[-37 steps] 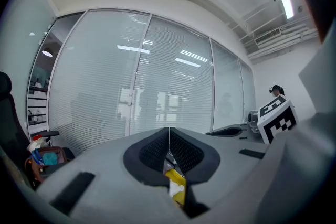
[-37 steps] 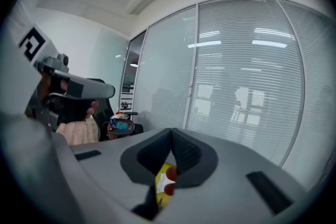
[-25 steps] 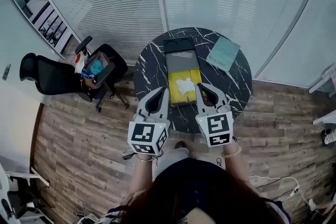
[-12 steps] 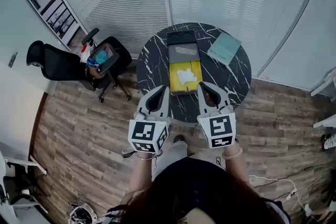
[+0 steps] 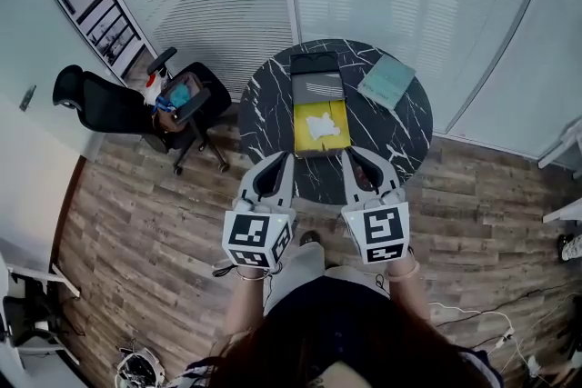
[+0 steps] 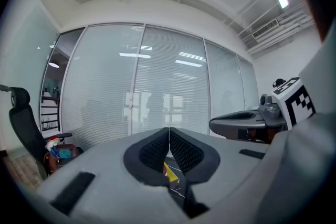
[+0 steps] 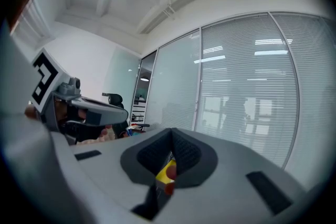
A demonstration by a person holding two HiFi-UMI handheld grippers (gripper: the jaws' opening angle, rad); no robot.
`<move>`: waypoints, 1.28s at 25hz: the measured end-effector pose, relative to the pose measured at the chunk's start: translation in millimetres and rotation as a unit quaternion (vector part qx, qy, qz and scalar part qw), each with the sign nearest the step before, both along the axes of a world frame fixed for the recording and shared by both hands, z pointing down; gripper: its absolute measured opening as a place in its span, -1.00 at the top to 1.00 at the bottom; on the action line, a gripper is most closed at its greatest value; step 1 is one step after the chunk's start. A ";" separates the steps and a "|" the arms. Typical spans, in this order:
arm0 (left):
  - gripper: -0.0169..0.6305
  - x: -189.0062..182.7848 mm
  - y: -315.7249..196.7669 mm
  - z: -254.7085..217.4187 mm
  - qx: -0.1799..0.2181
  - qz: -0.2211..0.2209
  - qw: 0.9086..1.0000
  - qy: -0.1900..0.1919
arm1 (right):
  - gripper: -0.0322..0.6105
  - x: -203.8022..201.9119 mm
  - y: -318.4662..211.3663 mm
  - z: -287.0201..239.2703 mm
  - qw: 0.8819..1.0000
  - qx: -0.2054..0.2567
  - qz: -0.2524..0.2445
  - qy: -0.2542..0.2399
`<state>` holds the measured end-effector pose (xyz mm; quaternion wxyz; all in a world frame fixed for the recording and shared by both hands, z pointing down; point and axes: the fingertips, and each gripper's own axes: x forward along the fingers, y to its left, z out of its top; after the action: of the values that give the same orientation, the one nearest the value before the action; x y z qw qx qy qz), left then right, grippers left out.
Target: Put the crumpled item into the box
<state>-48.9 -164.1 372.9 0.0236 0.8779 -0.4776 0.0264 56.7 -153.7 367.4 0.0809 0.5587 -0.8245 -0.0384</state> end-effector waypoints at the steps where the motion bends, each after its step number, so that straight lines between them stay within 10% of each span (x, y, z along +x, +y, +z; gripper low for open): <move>1: 0.86 0.5 3.3 0.4 0.000 0.000 1.000 0.000 | 0.83 0.9 3.3 -0.1 1.000 0.000 0.000 -0.001; 32: 0.86 10.9 51.3 14.8 -0.006 -0.006 1.000 0.000 | 0.83 16.3 53.5 9.5 1.000 -0.001 0.002 -0.003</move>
<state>-38.0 -112.7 387.6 0.0294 0.8746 -0.4830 0.0294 73.0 -100.2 376.9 0.0787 0.5607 -0.8235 -0.0356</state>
